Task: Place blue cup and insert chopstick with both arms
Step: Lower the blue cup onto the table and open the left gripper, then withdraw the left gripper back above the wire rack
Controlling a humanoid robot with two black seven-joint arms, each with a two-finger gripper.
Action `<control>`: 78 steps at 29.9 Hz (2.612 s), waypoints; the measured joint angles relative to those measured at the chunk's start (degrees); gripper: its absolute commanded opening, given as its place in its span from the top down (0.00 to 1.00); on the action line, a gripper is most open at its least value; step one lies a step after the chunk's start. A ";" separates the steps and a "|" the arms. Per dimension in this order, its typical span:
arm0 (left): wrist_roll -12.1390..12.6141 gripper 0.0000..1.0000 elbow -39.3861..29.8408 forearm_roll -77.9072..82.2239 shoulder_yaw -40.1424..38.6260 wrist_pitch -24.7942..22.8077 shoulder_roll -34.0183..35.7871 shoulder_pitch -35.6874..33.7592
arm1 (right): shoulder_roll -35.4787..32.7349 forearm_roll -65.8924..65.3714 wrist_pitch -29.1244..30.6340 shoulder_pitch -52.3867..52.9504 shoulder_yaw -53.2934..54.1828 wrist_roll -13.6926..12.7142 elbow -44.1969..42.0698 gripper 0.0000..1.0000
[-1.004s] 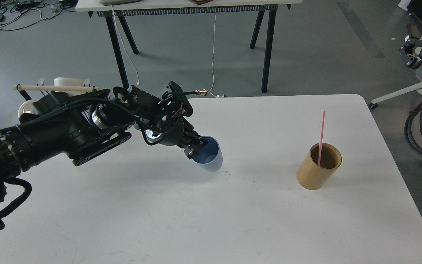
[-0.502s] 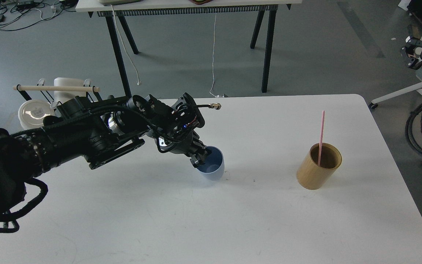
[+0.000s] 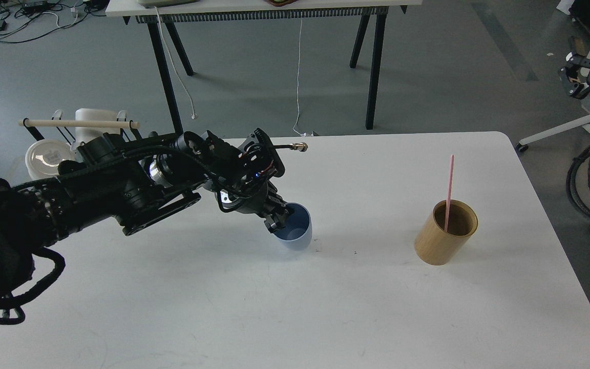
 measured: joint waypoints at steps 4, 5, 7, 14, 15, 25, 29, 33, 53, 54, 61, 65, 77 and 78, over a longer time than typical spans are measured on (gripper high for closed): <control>0.00 0.93 -0.04 0.00 -0.04 0.00 -0.10 0.00 | 0.03 0.00 0.00 -0.05 -0.04 0.00 0.00 0.00; 0.00 0.93 -0.04 0.00 -0.04 0.00 -0.19 0.00 | 0.04 0.00 0.00 -0.09 -0.05 0.00 0.00 0.00; 0.00 0.93 -0.04 0.00 -0.04 0.00 -0.35 0.00 | 0.04 0.00 0.00 -0.15 -0.05 0.00 0.00 0.00; 0.00 0.94 0.12 0.00 0.18 0.00 -0.68 0.67 | 0.04 0.00 0.00 -0.35 -0.04 0.00 0.00 0.00; 0.00 0.94 0.15 0.00 0.41 0.00 -0.70 0.73 | 0.04 0.00 0.00 -0.35 -0.04 0.00 0.00 0.00; -0.01 0.92 1.31 -0.01 2.08 0.01 -1.07 0.78 | 0.04 0.00 0.00 -0.36 0.00 0.00 -0.02 0.00; -0.01 0.90 1.32 -0.01 2.15 0.00 -1.54 0.75 | 0.04 0.00 0.00 -0.44 0.04 0.00 -0.02 0.00; -0.01 0.84 1.32 -0.01 2.17 -0.02 -1.62 0.57 | 0.04 0.00 0.00 -0.45 0.03 0.00 0.04 0.00; 0.01 0.54 1.06 0.00 1.93 -0.01 -1.65 -0.20 | 0.74 0.00 0.09 -0.60 -0.07 0.00 0.15 0.00; 0.00 0.51 1.05 0.00 1.91 -0.01 -1.65 -0.31 | 0.74 0.00 0.14 -0.61 -0.07 0.00 0.15 0.00; 0.00 0.32 1.08 0.00 1.34 0.00 -1.16 -1.95 | 0.83 0.00 0.63 -0.59 -0.01 0.00 0.15 0.00; 0.00 0.23 1.13 0.00 0.50 0.01 -0.04 -3.59 | 0.83 0.00 0.75 -0.53 0.03 0.00 0.23 0.00; 0.02 0.19 0.95 -21.27 -16.75 0.00 10.28 -1.03 | -0.17 -4.11 0.89 0.93 -2.24 0.00 4.52 0.00; 0.02 0.19 0.78 -24.30 -18.08 0.00 11.28 -0.20 | -0.47 -6.17 0.83 1.18 -2.55 0.00 5.34 0.00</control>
